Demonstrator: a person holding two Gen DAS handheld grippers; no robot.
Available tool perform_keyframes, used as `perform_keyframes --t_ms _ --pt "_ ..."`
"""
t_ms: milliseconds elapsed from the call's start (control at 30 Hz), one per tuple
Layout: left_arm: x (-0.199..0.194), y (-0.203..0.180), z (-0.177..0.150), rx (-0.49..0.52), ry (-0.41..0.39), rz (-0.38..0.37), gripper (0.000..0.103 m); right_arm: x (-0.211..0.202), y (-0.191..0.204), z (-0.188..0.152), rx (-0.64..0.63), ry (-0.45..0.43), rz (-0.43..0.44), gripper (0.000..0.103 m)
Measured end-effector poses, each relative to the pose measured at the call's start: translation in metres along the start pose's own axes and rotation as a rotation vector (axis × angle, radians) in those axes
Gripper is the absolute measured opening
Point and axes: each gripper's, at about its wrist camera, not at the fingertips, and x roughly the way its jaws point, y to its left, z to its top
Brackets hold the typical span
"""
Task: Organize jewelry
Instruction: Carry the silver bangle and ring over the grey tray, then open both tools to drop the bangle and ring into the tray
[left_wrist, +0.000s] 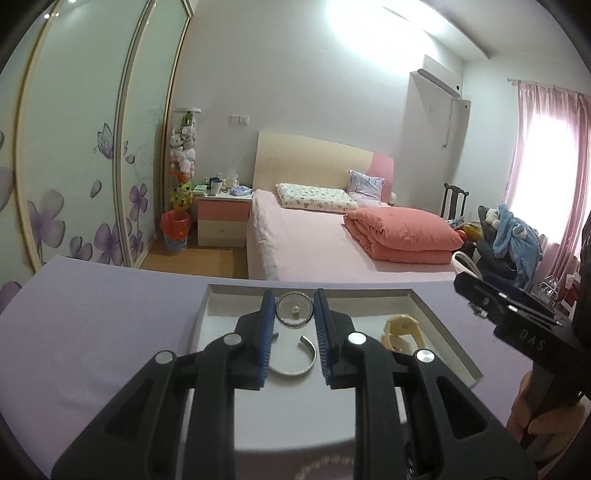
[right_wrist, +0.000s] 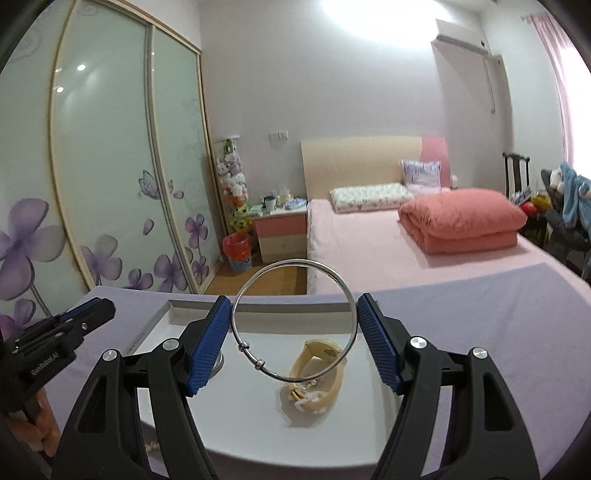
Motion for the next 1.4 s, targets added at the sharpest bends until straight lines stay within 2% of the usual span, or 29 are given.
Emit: perform_keyframes --t_ms 400,467,500,533,933,1033,1400 --pt "0.041 0.001 -0.019 -0.005 0.054 0.008 0.022 0.031 -0.001 -0.02 0.032 0.107 0.022 0.071" --pt "0.043 0.003 -0.019 -0.007 0.06 0.009 0.022 0.035 -0.001 -0.021 0.034 0.126 0.03 0.074" --pt "0.044 0.003 -0.02 -0.007 0.062 0.01 0.022 0.035 -0.001 -0.021 0.031 0.127 0.032 0.08" --pt "0.044 0.003 -0.021 -0.007 0.064 0.01 0.022 0.033 -0.001 -0.021 0.027 0.118 0.033 0.08" --pt "0.049 0.002 -0.027 0.008 0.079 0.01 0.022 0.029 -0.008 -0.016 0.062 0.091 0.029 0.08" --pt "0.051 0.002 -0.027 0.005 0.081 0.015 0.04 0.029 -0.009 -0.016 0.061 0.093 0.029 0.08" --pt "0.051 0.01 -0.028 -0.019 0.083 0.009 0.04 0.031 -0.007 -0.018 0.06 0.097 0.025 0.08"
